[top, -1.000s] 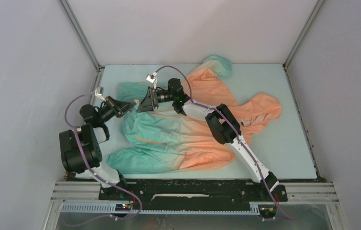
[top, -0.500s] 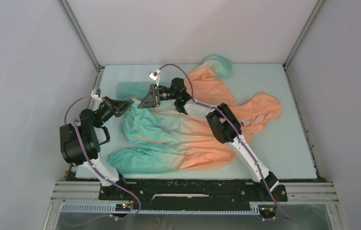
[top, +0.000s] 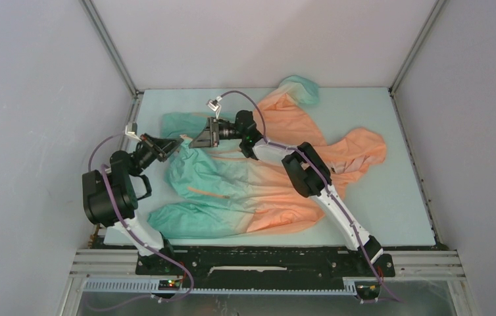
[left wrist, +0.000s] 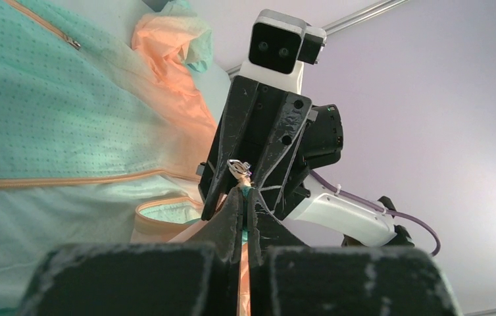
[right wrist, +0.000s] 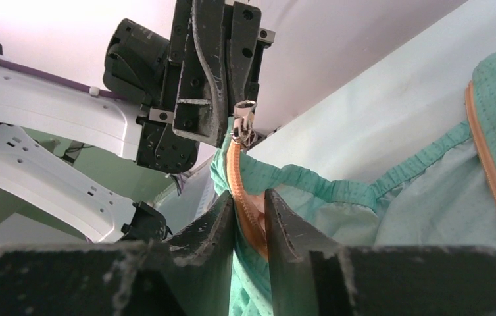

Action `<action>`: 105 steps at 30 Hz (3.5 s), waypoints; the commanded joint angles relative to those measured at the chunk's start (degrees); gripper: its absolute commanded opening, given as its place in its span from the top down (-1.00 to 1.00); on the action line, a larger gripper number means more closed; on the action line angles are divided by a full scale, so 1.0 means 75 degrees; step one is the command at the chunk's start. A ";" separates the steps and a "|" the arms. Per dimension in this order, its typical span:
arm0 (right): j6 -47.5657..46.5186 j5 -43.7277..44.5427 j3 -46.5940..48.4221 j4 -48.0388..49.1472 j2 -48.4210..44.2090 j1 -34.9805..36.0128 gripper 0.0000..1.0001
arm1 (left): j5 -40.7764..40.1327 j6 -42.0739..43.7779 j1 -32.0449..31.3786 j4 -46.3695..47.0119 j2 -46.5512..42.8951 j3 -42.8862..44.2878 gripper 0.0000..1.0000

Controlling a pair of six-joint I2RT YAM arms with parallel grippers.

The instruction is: Zip up the jacket

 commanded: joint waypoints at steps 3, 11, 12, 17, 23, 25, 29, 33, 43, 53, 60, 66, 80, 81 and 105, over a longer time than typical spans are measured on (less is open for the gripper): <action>0.0557 0.0240 0.0172 0.0828 -0.0149 -0.0023 0.38 | -0.0088 0.0352 0.0019 0.0157 -0.0319 -0.0154 1.00; 0.1117 0.0387 0.0364 0.1171 0.0013 0.0036 0.31 | -0.0073 0.0358 -0.0015 0.0184 -0.0312 -0.0163 1.00; 0.1097 0.0414 0.0399 0.1055 0.0018 0.0047 0.32 | -0.0088 0.0357 -0.0015 0.0192 -0.0316 -0.0163 1.00; 0.1082 0.0483 0.0585 0.0863 0.0119 0.0094 0.40 | -0.0122 0.0258 -0.0038 0.0350 -0.0250 -0.0151 1.00; 0.1021 0.0584 0.0679 0.0652 0.0159 0.0095 0.60 | -0.0110 0.0253 -0.0050 0.0337 -0.0270 -0.0163 1.00; 0.0947 0.0598 0.0711 0.0494 0.0150 0.0096 0.90 | -0.0131 0.0269 -0.0050 0.0307 -0.0287 -0.0180 1.00; 0.0675 0.0636 0.0662 0.0196 0.0124 0.0096 1.00 | -0.0205 0.0440 -0.0050 0.0098 -0.0412 -0.0209 1.00; 0.0586 0.0590 0.0653 0.0169 0.0091 0.0093 1.00 | -0.0247 0.0990 -0.0050 -0.0932 -0.0593 -0.0175 0.80; -0.0816 0.0044 0.0391 -0.0801 -0.0354 0.0136 1.00 | -0.2450 0.5482 0.0378 -0.9259 -0.3842 -0.0039 -0.14; -0.3049 -0.0240 0.0184 -0.2487 -0.0838 0.0385 1.00 | -0.4862 0.5983 0.0630 -1.2520 -0.5024 0.1344 -0.16; -0.3703 -0.0416 0.0171 -0.3039 -0.0903 0.0458 1.00 | -0.5715 0.6229 0.0385 -1.2301 -0.3707 0.2436 -0.14; -0.3676 -0.0625 0.0322 -0.3127 -0.0777 0.0454 1.00 | -0.6752 0.7051 -0.0218 -1.2391 -0.1450 0.4107 -0.16; -0.3827 -0.0702 0.0346 -0.3295 -0.0726 0.0562 1.00 | -0.8715 0.9039 -0.1700 -1.4358 0.1872 0.7991 -0.20; -0.3833 -0.0708 0.0337 -0.3297 -0.0740 0.0564 1.00 | -0.8674 0.9192 -0.1772 -1.4451 0.1999 0.8110 -0.21; -0.3769 -0.0861 0.0217 -0.3133 -0.0793 0.0584 1.00 | -0.8057 1.0394 -0.1809 -1.6710 0.3302 0.9663 -0.30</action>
